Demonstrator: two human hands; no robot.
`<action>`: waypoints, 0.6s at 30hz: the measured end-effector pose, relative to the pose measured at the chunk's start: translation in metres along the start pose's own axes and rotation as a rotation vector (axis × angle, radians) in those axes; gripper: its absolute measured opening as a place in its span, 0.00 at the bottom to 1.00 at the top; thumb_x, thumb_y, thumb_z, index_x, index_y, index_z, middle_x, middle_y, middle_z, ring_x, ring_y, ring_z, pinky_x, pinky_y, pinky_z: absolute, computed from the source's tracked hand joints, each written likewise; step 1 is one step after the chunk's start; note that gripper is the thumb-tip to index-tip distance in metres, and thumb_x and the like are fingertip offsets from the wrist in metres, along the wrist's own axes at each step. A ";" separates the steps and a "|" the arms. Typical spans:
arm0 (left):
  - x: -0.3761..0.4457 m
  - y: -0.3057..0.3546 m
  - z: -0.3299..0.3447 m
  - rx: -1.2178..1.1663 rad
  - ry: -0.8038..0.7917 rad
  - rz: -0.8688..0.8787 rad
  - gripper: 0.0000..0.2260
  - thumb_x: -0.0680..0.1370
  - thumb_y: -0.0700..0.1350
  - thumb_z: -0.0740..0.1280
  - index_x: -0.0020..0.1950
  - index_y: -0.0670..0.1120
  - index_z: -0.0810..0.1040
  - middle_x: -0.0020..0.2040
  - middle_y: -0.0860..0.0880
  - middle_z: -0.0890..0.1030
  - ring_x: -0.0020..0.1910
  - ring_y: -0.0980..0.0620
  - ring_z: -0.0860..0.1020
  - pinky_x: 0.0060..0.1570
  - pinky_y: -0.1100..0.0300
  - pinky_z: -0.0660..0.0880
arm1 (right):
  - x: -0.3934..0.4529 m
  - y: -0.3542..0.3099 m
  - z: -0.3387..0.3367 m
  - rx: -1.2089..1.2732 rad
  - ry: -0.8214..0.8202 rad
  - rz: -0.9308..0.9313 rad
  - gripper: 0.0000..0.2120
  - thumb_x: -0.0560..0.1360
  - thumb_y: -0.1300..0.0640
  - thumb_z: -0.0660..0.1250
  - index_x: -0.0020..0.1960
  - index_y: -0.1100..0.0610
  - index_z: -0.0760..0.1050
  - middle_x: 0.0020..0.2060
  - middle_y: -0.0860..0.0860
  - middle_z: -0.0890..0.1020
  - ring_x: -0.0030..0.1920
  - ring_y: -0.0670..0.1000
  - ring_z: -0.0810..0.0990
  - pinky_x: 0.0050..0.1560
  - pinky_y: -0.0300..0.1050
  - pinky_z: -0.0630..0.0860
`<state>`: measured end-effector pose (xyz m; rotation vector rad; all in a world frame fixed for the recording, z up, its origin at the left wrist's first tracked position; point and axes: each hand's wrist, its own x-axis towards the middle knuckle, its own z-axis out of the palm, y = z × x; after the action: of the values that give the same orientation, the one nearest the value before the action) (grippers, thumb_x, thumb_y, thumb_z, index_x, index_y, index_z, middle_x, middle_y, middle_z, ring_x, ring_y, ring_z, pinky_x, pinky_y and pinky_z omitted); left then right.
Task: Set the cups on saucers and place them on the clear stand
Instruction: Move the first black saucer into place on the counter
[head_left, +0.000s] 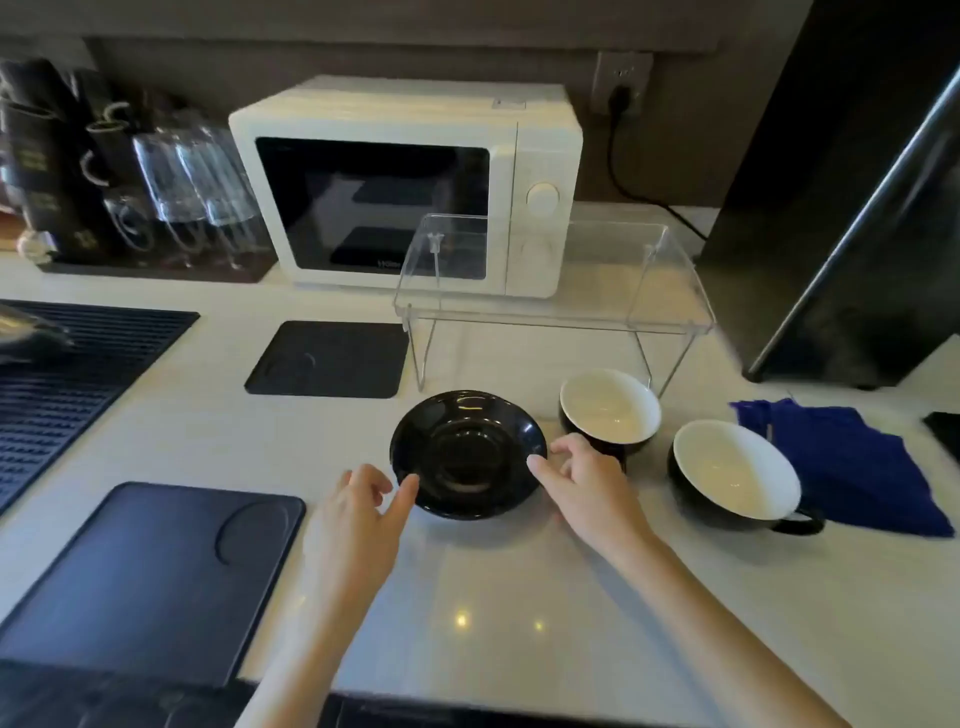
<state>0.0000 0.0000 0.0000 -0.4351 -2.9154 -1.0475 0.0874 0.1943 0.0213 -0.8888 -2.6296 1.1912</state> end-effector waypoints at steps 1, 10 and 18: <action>0.002 0.002 -0.002 0.014 -0.026 -0.045 0.16 0.75 0.57 0.61 0.42 0.44 0.74 0.40 0.50 0.75 0.36 0.50 0.73 0.29 0.61 0.63 | 0.001 0.000 0.003 0.020 -0.008 0.004 0.16 0.75 0.47 0.62 0.57 0.55 0.71 0.37 0.50 0.78 0.45 0.54 0.79 0.43 0.47 0.73; 0.015 0.015 -0.003 -0.234 -0.156 -0.191 0.14 0.73 0.47 0.65 0.31 0.41 0.72 0.28 0.47 0.73 0.29 0.49 0.70 0.30 0.60 0.65 | 0.008 -0.003 0.009 0.385 -0.057 0.087 0.03 0.72 0.65 0.62 0.43 0.59 0.72 0.28 0.56 0.79 0.23 0.51 0.75 0.24 0.41 0.75; -0.011 0.031 -0.032 -0.521 -0.160 -0.132 0.14 0.73 0.45 0.67 0.30 0.39 0.74 0.23 0.51 0.75 0.25 0.59 0.72 0.32 0.64 0.69 | -0.020 -0.002 -0.011 0.570 -0.079 0.061 0.07 0.74 0.66 0.62 0.51 0.64 0.72 0.32 0.61 0.81 0.25 0.51 0.78 0.26 0.42 0.77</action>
<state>0.0163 0.0002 0.0434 -0.3449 -2.7995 -1.8835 0.1060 0.1892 0.0331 -0.8160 -2.1222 1.8814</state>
